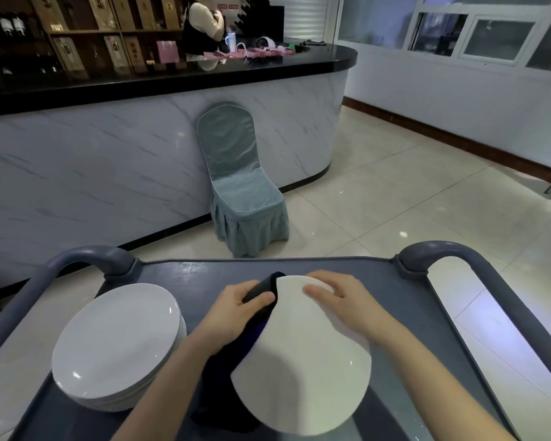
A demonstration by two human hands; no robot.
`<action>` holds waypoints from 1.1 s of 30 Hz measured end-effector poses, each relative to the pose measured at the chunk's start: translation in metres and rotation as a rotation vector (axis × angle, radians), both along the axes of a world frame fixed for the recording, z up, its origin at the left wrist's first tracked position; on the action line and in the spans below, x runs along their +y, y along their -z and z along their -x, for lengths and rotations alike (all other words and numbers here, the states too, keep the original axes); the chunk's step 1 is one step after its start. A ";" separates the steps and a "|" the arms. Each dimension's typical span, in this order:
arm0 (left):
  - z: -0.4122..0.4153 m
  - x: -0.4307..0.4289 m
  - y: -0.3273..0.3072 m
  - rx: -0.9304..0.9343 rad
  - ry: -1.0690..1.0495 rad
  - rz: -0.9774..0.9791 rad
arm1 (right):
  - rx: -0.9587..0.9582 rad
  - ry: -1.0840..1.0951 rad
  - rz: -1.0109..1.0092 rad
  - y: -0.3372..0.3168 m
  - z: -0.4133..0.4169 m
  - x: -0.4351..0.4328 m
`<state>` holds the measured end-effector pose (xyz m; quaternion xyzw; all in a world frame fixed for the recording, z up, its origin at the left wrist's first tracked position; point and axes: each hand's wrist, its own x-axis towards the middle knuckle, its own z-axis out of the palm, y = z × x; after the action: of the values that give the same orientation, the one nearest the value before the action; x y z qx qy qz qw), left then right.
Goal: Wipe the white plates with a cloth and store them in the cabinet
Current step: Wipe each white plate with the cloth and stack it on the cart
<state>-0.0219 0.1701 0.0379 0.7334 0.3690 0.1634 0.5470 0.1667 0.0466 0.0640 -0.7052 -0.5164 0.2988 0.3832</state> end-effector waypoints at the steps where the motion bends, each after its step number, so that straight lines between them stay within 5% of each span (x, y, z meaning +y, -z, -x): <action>1: 0.001 -0.001 0.003 -0.041 -0.063 0.035 | 0.051 0.056 -0.031 0.002 0.000 -0.002; 6: -0.010 -0.035 0.036 -0.298 -0.694 0.402 | 0.478 0.743 -0.236 0.037 0.035 -0.004; 9: -0.019 -0.062 0.053 -0.246 -0.952 0.476 | 0.609 1.036 -0.271 0.057 0.075 -0.002; 12: -0.012 -0.056 0.055 -0.270 -0.902 0.506 | 0.667 0.901 -0.265 0.061 0.069 -0.006; 18: 0.009 -0.017 0.031 -0.243 -0.304 0.107 | -0.008 0.176 -0.102 0.017 -0.003 -0.009; 21: 0.004 -0.005 0.018 -0.046 0.012 -0.040 | -0.037 -0.071 0.002 0.013 -0.003 -0.004; 24: 0.004 -0.003 0.014 -0.096 -0.015 0.043 | 0.076 0.022 -0.081 0.014 0.001 -0.007; 30: -0.010 -0.044 0.047 -0.385 -0.812 0.592 | 0.600 0.877 -0.286 0.042 0.053 0.000; 33: -0.009 -0.052 0.053 -0.356 -0.916 0.609 | 0.667 0.961 -0.262 0.059 0.077 -0.002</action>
<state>-0.0125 0.1182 -0.0148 0.2694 0.5816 0.3910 0.6605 0.0899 0.0443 0.0049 -0.6750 -0.0241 0.2311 0.7003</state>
